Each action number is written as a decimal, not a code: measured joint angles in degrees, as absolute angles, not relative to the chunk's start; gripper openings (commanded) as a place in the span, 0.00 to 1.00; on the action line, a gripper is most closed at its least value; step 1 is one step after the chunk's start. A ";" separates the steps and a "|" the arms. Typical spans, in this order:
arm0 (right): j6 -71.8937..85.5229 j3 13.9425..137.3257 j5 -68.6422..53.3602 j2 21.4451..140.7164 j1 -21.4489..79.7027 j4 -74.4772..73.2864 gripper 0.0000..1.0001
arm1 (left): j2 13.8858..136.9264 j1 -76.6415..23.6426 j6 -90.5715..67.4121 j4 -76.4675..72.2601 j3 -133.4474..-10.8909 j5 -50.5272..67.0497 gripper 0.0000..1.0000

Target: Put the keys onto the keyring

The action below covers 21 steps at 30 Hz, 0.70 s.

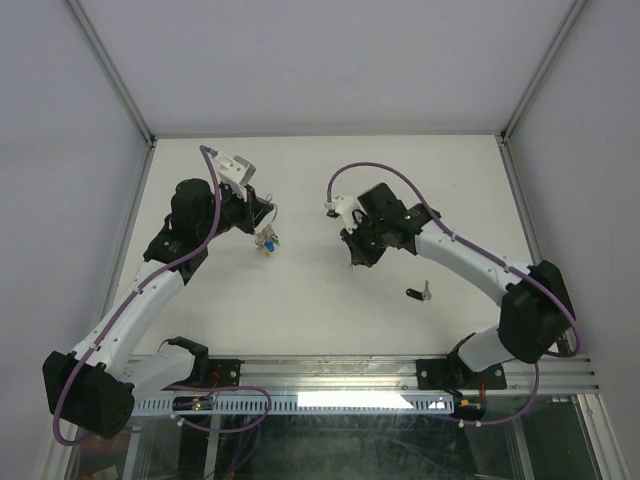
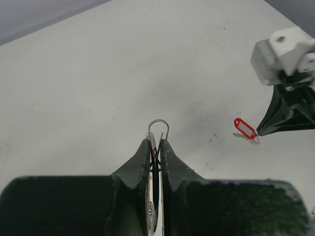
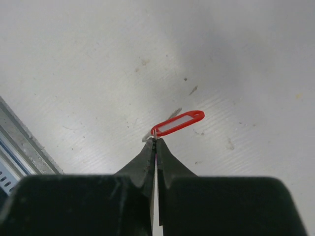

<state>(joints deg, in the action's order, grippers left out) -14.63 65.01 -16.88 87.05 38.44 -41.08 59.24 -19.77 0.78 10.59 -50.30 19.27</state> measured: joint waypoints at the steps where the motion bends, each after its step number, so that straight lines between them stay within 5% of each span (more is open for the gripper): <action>1: -14.68 64.62 -15.97 84.75 39.44 -39.38 0.00 | 59.27 -19.77 0.80 10.61 -50.30 19.75 0.00; 10: -21.63 52.60 -16.40 63.83 43.22 -23.03 0.00 | 58.92 -19.77 1.08 9.41 -50.13 24.51 0.00; 21: -25.56 52.16 -23.07 57.71 45.43 -15.22 0.00 | 50.98 -29.04 3.05 5.32 -48.75 24.10 0.00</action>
